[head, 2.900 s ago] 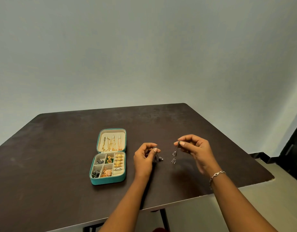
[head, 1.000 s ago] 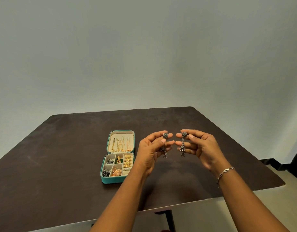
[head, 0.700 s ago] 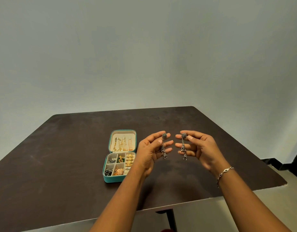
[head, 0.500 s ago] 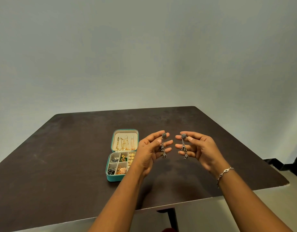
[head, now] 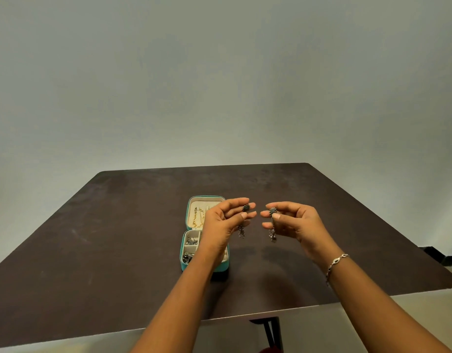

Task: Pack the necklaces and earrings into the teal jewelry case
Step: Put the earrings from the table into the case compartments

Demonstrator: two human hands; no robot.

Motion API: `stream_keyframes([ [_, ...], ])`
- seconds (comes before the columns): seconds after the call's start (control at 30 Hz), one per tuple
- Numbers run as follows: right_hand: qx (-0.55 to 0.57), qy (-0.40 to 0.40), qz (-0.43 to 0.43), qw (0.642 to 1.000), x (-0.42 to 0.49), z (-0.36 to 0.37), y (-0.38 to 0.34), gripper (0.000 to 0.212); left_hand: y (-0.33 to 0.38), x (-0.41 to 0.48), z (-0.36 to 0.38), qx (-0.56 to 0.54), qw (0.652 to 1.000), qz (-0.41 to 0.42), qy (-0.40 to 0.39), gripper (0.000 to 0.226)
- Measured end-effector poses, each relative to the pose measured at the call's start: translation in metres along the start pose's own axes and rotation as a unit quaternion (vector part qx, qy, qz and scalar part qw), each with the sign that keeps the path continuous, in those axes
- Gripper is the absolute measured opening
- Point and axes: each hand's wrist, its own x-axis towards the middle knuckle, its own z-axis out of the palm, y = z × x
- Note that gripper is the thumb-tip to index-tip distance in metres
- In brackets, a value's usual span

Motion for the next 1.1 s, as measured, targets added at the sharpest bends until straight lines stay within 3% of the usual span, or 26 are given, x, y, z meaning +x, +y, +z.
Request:
stream_keyframes([
  [0.57,-0.076,-0.079,-0.049,0.993,0.029,0.079,-0.001,0.018,0.020,-0.016,-0.077,0.045,0.986,0.071,0.147,0.022],
  [1.1,-0.081,-0.119,-0.012,0.989,0.053,0.130,0.022,0.016,0.015,-0.023,-0.107,0.095,0.971,0.083,0.202,0.024],
])
